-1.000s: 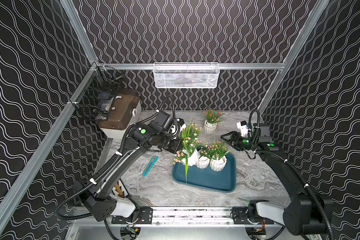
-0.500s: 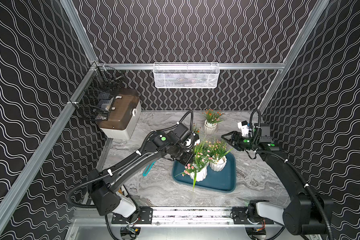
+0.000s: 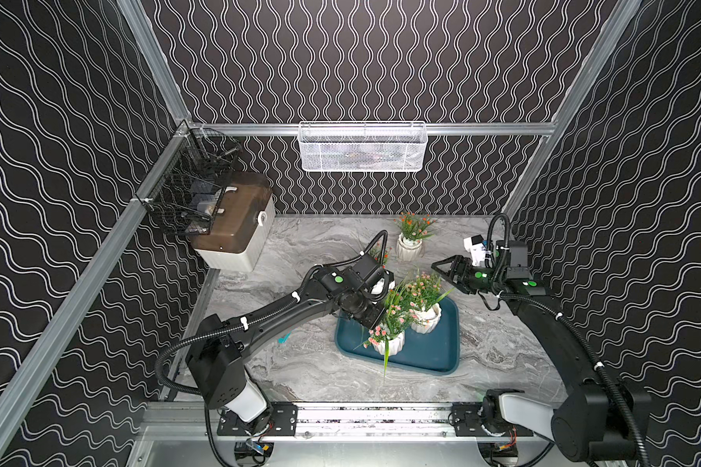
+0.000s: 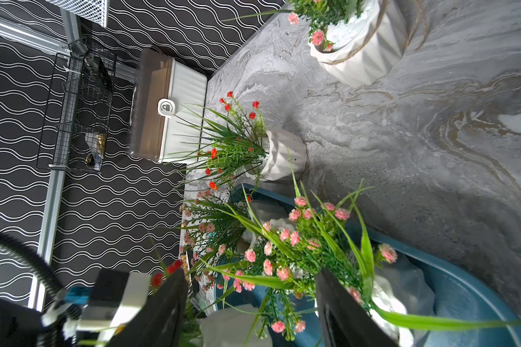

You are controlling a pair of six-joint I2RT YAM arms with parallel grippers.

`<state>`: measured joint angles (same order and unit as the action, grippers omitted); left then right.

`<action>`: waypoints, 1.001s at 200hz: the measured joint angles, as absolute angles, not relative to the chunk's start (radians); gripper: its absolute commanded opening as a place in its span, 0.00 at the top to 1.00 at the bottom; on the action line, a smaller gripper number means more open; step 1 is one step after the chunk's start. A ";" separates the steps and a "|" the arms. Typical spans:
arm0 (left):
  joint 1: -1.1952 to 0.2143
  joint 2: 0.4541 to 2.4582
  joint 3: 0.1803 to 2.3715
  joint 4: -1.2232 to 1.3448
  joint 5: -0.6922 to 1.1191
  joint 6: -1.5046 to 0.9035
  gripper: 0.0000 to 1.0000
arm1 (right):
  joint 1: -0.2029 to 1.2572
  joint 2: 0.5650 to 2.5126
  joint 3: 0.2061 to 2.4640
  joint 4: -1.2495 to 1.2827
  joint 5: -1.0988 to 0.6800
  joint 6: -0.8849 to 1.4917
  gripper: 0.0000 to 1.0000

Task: Put the potted gypsophila into the storage box
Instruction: Place the baby's breath potted plant at the storage box.

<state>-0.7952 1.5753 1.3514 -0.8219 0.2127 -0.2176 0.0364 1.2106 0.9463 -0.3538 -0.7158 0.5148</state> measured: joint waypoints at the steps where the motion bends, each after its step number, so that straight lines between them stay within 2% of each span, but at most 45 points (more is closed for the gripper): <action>1: -0.795 1.576 1.350 -0.821 0.211 -0.218 1.00 | 0.036 1.211 0.946 -0.353 -0.716 0.515 0.31; 200: -0.779 1.601 1.235 -0.761 -0.021 -0.263 1.00 | 0.033 1.204 0.942 -0.353 -0.720 0.516 0.31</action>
<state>-0.7788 1.6012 1.2354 -0.7612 -0.0208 -0.2634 0.0334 1.2041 0.9424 -0.3534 -0.7200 0.5156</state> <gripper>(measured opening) 0.117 0.694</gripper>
